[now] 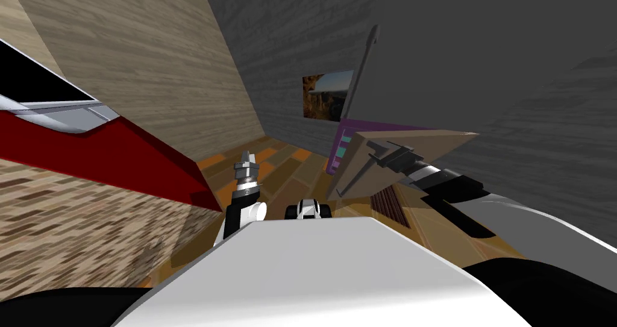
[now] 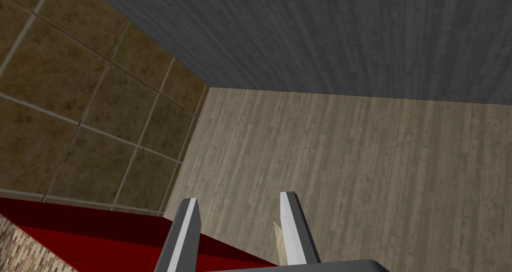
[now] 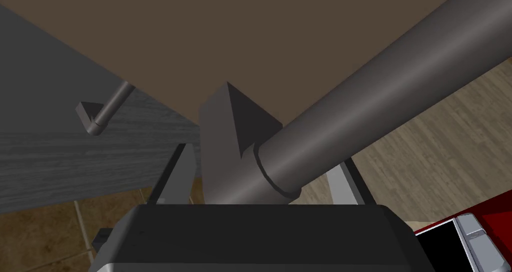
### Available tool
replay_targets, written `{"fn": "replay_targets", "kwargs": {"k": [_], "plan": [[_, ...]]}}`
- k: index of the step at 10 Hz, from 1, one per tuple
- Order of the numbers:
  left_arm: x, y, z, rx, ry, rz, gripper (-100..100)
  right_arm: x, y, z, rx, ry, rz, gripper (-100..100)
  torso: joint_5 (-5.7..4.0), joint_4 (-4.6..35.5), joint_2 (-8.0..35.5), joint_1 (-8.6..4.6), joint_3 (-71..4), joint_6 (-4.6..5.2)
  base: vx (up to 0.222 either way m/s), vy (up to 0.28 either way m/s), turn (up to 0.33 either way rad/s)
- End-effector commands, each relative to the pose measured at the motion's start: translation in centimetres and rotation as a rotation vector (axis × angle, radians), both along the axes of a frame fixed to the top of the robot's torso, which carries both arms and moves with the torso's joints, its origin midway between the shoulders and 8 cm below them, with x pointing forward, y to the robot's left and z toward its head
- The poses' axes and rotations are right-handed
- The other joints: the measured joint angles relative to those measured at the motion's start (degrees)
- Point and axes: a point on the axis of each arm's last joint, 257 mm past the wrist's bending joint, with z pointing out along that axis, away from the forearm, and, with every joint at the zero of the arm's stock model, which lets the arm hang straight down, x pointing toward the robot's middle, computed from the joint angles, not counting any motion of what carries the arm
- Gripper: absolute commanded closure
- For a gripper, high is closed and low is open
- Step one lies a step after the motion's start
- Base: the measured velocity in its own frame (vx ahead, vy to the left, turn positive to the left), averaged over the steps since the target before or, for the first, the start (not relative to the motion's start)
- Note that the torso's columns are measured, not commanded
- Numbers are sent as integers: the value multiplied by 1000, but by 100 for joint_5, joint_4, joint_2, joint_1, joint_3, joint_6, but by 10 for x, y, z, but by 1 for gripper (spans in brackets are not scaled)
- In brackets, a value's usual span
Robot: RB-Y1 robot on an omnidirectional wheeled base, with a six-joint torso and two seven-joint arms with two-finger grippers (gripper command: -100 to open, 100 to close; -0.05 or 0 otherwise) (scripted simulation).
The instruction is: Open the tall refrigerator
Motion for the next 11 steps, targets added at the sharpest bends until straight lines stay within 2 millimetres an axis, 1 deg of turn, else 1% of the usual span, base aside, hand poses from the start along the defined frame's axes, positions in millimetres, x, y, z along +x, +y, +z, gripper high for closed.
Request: {"fn": "replay_targets", "kwargs": {"k": [1,2,3,5,6,7,8,9,10,11], "plan": [[0,0,0,0,0,0,0,-3,19,3,0,-7,38,100,2,2,-11,0,-9,13,-161,-159,47],[0,0,0,0,0,0,0,-5,34,4,0,-8,67,100,2,6,-3,-8,-7,14,-232,-178,63],[0,0,0,0,0,0,0,-5,34,4,0,-8,67,100,-3,3,25,-1,16,4,-211,-141,47],[0,0,0,0,0,0,0,-11,62,6,3,-10,124,100,5,7,7,18,6,4,-175,-175,51],[0,0,0,0,0,0,0,-11,62,6,3,-10,124,100,7,4,15,16,9,-7,-173,-171,57],[0,0,0,0,0,0,0,-11,62,3,8,-3,127,100,8,7,5,24,3,4,-73,-54,14],[0,0,0,0,0,0,0,-12,72,2,7,1,153,100,13,-4,-27,49,-16,1,-113,-126,85],[0,0,0,0,0,0,0,-12,80,2,7,0,172,100,11,-8,-15,31,-12,-14,-177,-215,208],[0,0,0,0,0,0,0,-12,80,2,7,0,172,100,1,-3,9,6,5,-12,-150,-159,106],[0,0,0,0,0,0,0,-13,88,3,7,-1,191,100,-3,-1,7,9,7,7,-186,-179,93]]}}
